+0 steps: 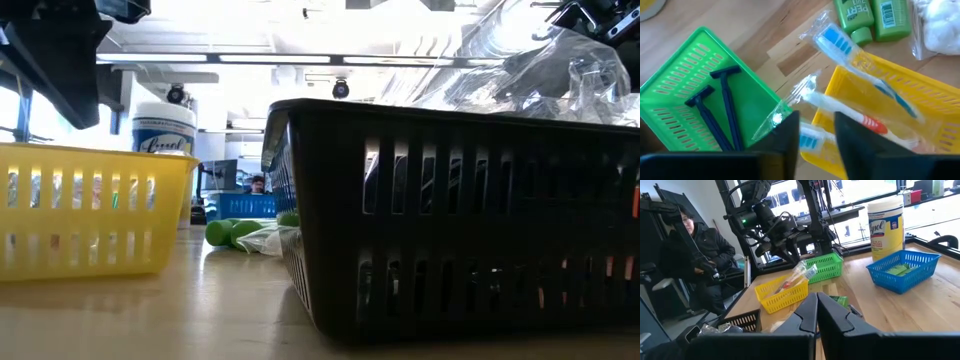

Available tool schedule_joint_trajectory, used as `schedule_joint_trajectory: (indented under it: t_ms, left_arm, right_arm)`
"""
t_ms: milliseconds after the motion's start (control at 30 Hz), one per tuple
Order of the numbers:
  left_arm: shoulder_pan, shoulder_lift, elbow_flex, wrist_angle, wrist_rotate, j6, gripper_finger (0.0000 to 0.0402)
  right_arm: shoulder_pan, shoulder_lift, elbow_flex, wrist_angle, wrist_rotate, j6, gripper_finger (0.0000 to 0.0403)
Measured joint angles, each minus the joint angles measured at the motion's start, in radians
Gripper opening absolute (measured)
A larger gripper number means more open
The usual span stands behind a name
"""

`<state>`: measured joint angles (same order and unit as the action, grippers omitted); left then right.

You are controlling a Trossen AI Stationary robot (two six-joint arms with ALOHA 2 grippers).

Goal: Pick & Place Travel size toiletries
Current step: Put the orange toothbrush into the yellow bin, then put the green shampoo into the blue bin

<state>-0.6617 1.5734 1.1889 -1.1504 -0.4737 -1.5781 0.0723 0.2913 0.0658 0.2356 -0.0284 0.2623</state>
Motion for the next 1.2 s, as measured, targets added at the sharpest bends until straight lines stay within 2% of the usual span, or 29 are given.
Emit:
schedule_joint_trajectory:
  t_ms: [167,267,367,467,600,700,800,867,1000,1200]
  left_arm:
    - [0.000,0.001,0.021,-0.063,0.010,0.034,0.0202]
    - [0.000,0.001,0.090,-0.169,-0.013,0.112,0.0232]
    - [0.000,0.001,0.202,-0.278,-0.103,0.293,0.0240]
    - [0.000,0.000,0.303,-0.304,-0.206,0.574,0.0238]
    - [0.011,-0.028,0.388,-0.214,-0.288,0.993,0.0196]
    - [0.053,-0.093,0.383,-0.057,-0.231,1.266,0.0132]
    - [0.120,-0.199,0.337,0.092,-0.160,1.448,0.0053]
    - [0.179,-0.280,0.288,0.171,-0.093,1.522,0.0014]
    - [0.308,-0.475,0.126,0.363,0.006,1.568,0.0013]
    - [0.380,-0.815,-0.228,0.637,0.031,1.524,0.0003]
  right_arm:
    - [0.000,0.000,0.000,0.000,0.000,0.003,0.0002]
    - [0.000,0.000,0.000,0.000,0.000,0.003,0.0002]
    - [0.000,0.000,0.000,0.000,0.000,0.000,0.0002]
    - [0.000,0.000,0.000,0.000,0.000,-0.007,0.0002]
    - [0.000,0.000,0.000,0.000,-0.001,-0.022,0.0002]
    - [0.000,0.000,0.000,0.000,-0.001,-0.025,0.0002]
    - [0.000,0.000,0.000,0.000,-0.001,-0.029,0.0002]
    - [0.000,0.000,0.000,0.000,-0.001,-0.030,0.0002]
    - [0.000,0.000,0.000,0.000,-0.014,-0.031,0.0002]
    - [0.000,0.000,0.000,0.000,-0.027,-0.031,0.0002]
